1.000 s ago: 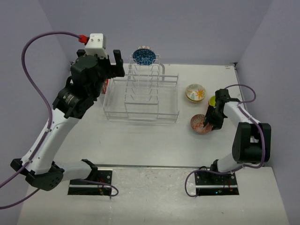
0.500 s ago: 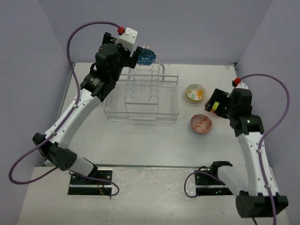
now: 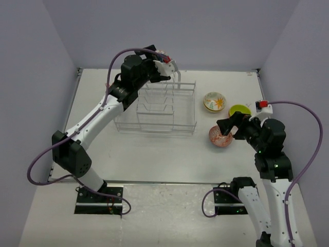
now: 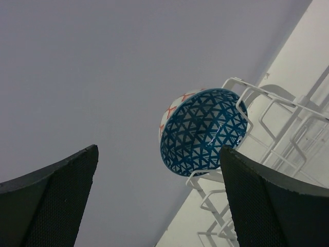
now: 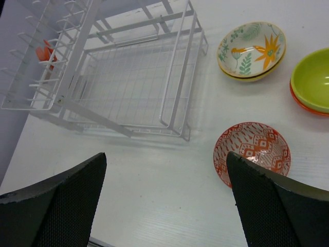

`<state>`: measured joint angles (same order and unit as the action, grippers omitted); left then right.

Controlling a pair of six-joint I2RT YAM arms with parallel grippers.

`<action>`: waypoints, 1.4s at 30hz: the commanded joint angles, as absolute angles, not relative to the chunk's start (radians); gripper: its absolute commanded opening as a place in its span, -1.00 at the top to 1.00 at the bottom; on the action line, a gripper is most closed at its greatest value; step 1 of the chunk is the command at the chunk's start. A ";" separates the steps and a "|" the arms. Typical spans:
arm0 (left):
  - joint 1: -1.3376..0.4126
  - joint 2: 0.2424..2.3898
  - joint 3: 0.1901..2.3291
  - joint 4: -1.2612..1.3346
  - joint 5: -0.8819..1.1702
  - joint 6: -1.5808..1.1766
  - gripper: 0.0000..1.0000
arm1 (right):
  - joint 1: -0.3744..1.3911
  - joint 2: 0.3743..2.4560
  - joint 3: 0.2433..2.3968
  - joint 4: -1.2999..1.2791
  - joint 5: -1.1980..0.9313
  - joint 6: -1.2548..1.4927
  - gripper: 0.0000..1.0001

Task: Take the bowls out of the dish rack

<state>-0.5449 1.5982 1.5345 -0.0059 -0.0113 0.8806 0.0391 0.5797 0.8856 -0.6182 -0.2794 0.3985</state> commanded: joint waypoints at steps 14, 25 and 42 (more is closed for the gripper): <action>-0.535 1.865 1.752 -0.019 -0.044 1.089 -0.75 | 0.058 0.517 0.899 -0.528 -0.317 0.364 -0.98; -0.535 1.899 1.789 -0.018 -0.074 1.120 -0.17 | 0.072 0.511 0.897 -0.515 -0.327 0.359 -0.98; -0.531 1.922 1.804 0.038 -0.115 1.161 0.52 | 0.080 0.495 0.887 -0.499 -0.337 0.354 -0.98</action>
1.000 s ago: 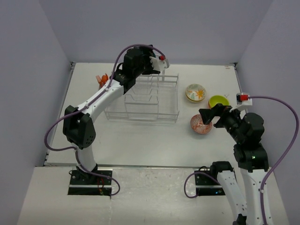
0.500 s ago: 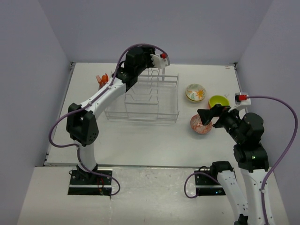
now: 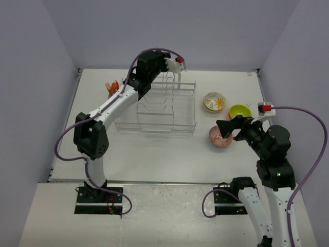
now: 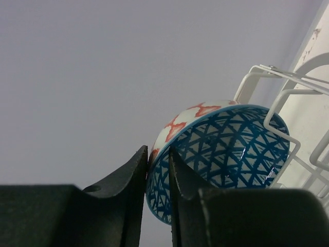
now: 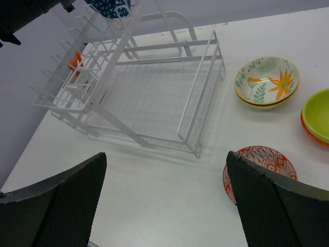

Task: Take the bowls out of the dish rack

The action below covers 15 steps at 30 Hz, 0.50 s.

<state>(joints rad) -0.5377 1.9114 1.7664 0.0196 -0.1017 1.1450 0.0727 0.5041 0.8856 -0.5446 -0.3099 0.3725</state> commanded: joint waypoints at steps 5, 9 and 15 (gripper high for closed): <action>-0.531 1.922 1.801 0.038 -0.114 1.170 0.69 | 0.081 0.488 0.887 -0.497 -0.333 0.353 -0.98; -0.531 1.921 1.789 0.048 -0.114 1.181 0.83 | 0.083 0.485 0.884 -0.495 -0.330 0.351 -0.98; -0.529 1.916 1.786 0.069 -0.117 1.174 1.00 | 0.083 0.482 0.879 -0.489 -0.327 0.350 -0.98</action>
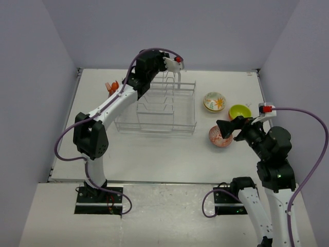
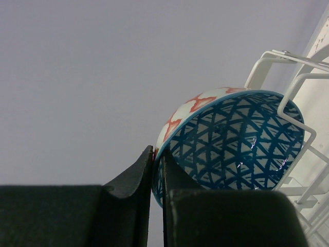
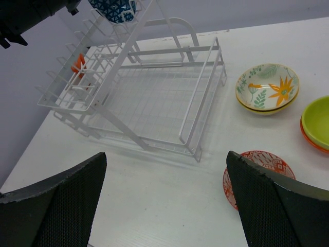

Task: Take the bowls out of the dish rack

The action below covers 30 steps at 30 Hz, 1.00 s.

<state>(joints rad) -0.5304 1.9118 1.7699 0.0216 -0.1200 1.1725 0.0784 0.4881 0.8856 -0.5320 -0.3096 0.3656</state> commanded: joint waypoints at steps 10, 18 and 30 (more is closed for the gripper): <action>-0.557 1.862 1.730 0.211 -0.176 1.203 1.00 | 0.086 0.479 0.881 -0.488 -0.324 0.351 -0.98; -0.572 1.855 1.712 0.305 -0.224 1.200 1.00 | 0.086 0.476 0.879 -0.488 -0.324 0.350 -0.98; -0.592 1.822 1.709 0.368 -0.253 1.223 1.00 | 0.089 0.474 0.873 -0.482 -0.324 0.350 -0.98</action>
